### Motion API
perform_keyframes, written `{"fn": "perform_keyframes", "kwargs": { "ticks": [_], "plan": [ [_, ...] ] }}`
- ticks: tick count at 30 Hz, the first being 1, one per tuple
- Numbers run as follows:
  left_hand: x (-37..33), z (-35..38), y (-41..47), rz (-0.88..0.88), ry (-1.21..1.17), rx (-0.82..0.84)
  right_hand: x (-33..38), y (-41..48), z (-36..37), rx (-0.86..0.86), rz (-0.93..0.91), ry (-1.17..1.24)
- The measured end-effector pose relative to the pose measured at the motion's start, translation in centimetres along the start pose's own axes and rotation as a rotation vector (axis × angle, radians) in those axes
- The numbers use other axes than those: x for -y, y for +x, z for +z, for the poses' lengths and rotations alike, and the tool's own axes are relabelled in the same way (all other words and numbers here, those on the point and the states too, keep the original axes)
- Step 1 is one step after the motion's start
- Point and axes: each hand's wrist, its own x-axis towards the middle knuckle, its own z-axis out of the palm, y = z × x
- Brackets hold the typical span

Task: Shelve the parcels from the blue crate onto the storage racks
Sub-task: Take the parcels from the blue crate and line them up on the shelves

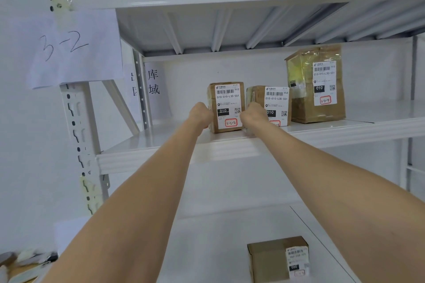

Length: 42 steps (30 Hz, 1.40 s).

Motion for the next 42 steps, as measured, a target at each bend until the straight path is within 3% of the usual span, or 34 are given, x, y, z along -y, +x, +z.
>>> {"fn": "perform_keyframes", "kwargs": {
  "ticks": [6,11,21,30,42],
  "plan": [
    [-1.1,-0.1,-2.4,0.118,-0.008,-0.081,-0.7,-2.4,-0.9,-0.062,0.0,-0.004],
    [-1.8,1.8,-4.5,0.224,0.0,-0.055,-1.5,-4.4,-2.8,-0.131,0.022,-0.044],
    [-2.2,12.2,-10.1,0.417,-0.057,0.055,-9.6,-7.8,-7.4,-0.263,0.096,-0.163],
    [1.6,28.6,-17.0,0.265,0.087,0.337,-26.7,-11.4,-13.2,-0.139,0.277,-0.27],
    [3.6,53.1,-35.2,0.014,0.201,0.696,-54.1,-20.7,-24.9,0.051,0.602,-0.28]
  ]
}}
